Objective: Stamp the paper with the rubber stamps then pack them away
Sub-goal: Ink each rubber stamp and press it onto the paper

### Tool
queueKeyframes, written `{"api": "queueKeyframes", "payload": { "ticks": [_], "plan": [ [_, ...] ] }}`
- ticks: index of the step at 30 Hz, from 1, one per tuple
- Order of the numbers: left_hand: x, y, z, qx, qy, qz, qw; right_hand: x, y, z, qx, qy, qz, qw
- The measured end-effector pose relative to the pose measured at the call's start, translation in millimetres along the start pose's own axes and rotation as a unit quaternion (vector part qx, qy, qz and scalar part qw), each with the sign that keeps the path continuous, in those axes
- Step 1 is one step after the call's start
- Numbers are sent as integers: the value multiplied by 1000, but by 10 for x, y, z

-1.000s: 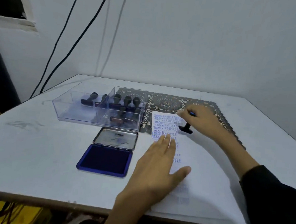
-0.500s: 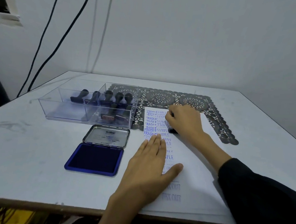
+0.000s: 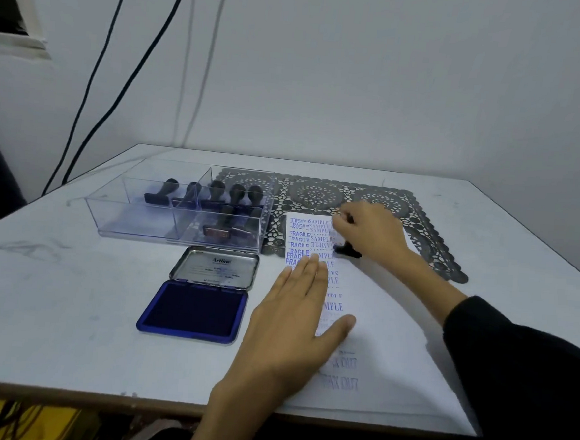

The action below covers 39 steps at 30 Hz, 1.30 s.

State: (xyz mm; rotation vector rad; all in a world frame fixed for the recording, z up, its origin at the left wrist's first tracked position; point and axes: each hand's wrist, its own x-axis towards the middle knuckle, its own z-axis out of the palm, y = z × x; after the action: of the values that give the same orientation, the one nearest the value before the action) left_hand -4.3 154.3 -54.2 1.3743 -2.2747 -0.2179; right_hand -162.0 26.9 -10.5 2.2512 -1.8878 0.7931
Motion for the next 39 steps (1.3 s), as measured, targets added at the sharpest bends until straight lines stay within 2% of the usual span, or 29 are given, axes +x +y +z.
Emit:
{"api": "queueKeyframes", "payload": {
  "ticks": [3, 5, 8, 10, 15, 19, 23, 27, 31, 37, 39],
  "plan": [
    [-173, -70, -203, -33, 60, -11, 998, 134, -9, -176, 157, 41, 82, 983],
    [-321, -215, -345, -44, 94, -35, 994, 165, -75, -255, 239, 47, 96, 965],
    [-532, -541, -541, -56, 111, -118, 985, 143, -290, -342, 323, 8, 79, 943],
    [-651, -756, -667, -67, 101, -173, 977, 81, -484, -397, 349, -49, 55, 934],
    [-845, -1051, -903, -96, 33, -251, 963, -155, -1032, -387, 327, -195, -45, 924],
    [-876, -1011, -899, 2, -22, -232, 973, -270, -1385, -188, 281, -252, -140, 916],
    [-867, -1006, -899, 20, -25, -227, 973, -308, -1636, -8, 244, -258, -164, 920],
    [-877, -974, -910, 36, -21, -210, 977, -381, -1761, 50, 203, -226, -192, 933],
    [-881, -988, -905, 34, -10, -188, 981, -409, -1786, 8, 230, -204, -177, 935],
    [-893, -1143, -811, 32, -16, -192, 981, -423, -1743, -96, 220, -275, -187, 917],
    [-888, -1131, -814, 31, -12, -193, 981, -453, -1742, -114, 200, -268, -200, 921]
  ]
}}
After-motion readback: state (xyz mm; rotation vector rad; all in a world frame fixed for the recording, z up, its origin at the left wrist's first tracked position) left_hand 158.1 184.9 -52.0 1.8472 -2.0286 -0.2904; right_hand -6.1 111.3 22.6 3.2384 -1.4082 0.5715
